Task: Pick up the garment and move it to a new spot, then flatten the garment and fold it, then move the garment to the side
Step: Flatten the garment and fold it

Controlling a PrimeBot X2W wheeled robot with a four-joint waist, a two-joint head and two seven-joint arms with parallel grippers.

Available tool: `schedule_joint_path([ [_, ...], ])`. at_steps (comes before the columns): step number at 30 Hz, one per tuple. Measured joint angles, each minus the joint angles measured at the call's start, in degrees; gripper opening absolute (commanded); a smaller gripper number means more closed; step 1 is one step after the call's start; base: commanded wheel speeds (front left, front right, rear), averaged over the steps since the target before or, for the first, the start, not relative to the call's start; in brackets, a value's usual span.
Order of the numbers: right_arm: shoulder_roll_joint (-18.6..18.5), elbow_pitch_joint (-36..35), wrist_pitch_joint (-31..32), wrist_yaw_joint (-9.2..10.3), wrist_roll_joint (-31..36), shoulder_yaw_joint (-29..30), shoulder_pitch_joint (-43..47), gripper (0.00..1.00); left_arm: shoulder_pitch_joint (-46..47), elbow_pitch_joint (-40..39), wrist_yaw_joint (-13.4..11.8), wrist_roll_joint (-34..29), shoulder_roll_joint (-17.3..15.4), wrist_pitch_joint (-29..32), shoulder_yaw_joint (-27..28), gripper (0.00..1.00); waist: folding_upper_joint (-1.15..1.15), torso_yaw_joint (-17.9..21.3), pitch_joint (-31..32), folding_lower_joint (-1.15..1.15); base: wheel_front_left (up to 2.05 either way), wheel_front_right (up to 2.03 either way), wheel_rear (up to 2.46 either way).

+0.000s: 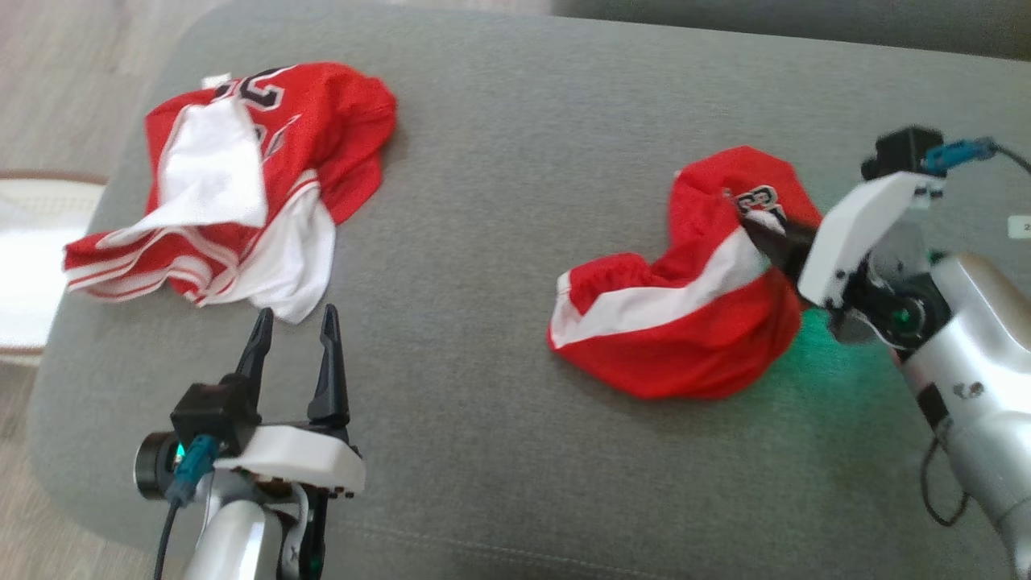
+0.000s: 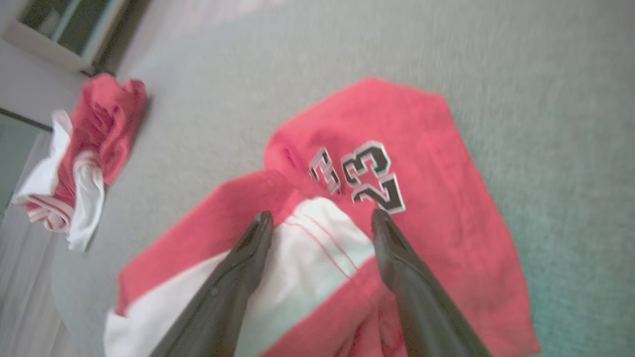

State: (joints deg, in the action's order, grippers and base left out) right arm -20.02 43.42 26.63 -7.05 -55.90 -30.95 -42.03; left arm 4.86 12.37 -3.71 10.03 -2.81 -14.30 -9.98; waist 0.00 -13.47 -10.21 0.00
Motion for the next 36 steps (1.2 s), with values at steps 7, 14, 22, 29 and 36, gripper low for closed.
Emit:
schedule_joint_path([
  [7,-1.00,3.02,8.69,0.00,-3.30,-3.20,-0.60,0.61,0.01,0.05,-0.08,0.75,0.04,0.00,0.20,1.00,0.00,-2.59,-0.29,0.00,0.00,0.00,0.00],
  [14,-2.20,-0.21,7.75,0.00,-5.15,-5.69,-0.68,0.00,-0.03,0.11,-0.40,0.90,0.08,0.00,1.16,1.00,0.00,-1.45,0.77,0.00,0.00,0.00,0.00],
  [22,-6.33,-6.11,-0.67,0.00,-4.97,-6.53,-0.47,0.00,-0.79,0.38,-0.23,0.88,0.12,0.00,2.43,1.00,0.00,2.65,3.31,0.00,0.00,0.00,0.00],
  [29,-10.28,-12.25,-2.24,0.00,-3.81,-6.35,5.41,0.00,-2.70,0.58,0.18,0.63,0.11,0.00,3.63,1.00,0.00,6.67,4.89,0.00,0.00,0.00,0.00],
  [36,-13.35,-14.10,-0.41,0.00,2.00,-1.92,17.20,0.00,-3.54,0.43,0.20,0.54,0.13,0.00,4.42,1.00,0.00,10.58,5.92,0.00,0.00,0.00,0.00],
])
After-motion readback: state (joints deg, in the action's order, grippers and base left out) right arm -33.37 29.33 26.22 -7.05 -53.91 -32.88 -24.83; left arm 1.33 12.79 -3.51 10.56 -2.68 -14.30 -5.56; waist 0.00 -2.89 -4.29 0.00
